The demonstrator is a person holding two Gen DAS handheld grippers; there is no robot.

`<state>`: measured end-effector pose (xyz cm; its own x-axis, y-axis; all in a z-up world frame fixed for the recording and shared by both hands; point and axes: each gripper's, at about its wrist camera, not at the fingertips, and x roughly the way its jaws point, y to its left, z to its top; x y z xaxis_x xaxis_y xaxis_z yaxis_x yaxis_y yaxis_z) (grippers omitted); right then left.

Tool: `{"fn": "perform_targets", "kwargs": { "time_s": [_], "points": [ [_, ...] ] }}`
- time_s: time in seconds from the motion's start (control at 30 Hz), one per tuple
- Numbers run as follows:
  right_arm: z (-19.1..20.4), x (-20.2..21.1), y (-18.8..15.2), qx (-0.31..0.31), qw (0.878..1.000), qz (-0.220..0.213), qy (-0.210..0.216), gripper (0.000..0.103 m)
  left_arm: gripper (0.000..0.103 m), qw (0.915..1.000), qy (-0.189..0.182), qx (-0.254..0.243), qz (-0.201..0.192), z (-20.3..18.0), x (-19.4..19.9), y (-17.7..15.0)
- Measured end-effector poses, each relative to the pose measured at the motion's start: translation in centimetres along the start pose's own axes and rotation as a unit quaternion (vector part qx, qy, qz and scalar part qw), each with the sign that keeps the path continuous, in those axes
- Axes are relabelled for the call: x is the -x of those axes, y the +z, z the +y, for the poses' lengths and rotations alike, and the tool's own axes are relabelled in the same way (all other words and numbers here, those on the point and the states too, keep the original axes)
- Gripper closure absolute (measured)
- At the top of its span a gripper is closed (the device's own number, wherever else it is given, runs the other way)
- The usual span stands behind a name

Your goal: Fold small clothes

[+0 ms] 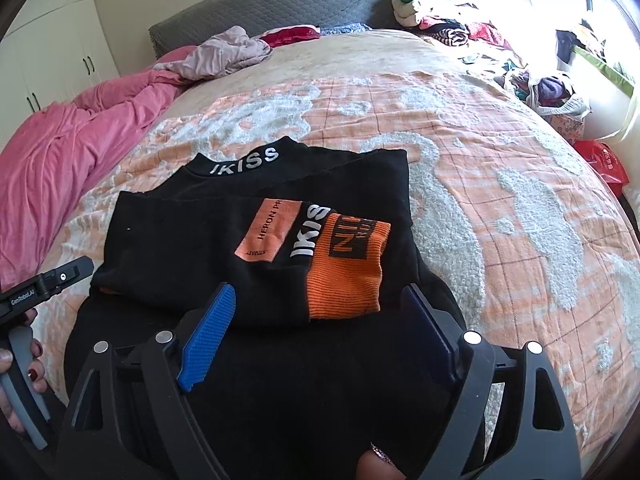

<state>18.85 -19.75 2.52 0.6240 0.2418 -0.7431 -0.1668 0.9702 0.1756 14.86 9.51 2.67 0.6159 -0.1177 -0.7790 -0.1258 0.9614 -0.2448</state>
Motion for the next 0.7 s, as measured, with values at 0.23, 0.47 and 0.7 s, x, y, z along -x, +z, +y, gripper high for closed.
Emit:
{"fn": "perform_targets", "kwargs": {
  "time_s": [0.23,0.47,0.7],
  "points": [
    [0.2,1.6,-0.3,0.004,1.0,-0.01,0.007,0.016,0.01,0.9998,-0.002,0.006,-0.017,0.7,2.2,-0.4],
    [0.0,3.0,-0.9,0.006,1.0,-0.017,0.01,0.016,0.01,0.9995,0.01,0.001,-0.031,1.0,4.0,-1.0],
    [0.1,3.8,-1.8,0.009,1.0,-0.015,0.013,0.016,0.01,0.9993,0.022,-0.006,-0.029,1.3,4.8,-1.9]
  ]
}}
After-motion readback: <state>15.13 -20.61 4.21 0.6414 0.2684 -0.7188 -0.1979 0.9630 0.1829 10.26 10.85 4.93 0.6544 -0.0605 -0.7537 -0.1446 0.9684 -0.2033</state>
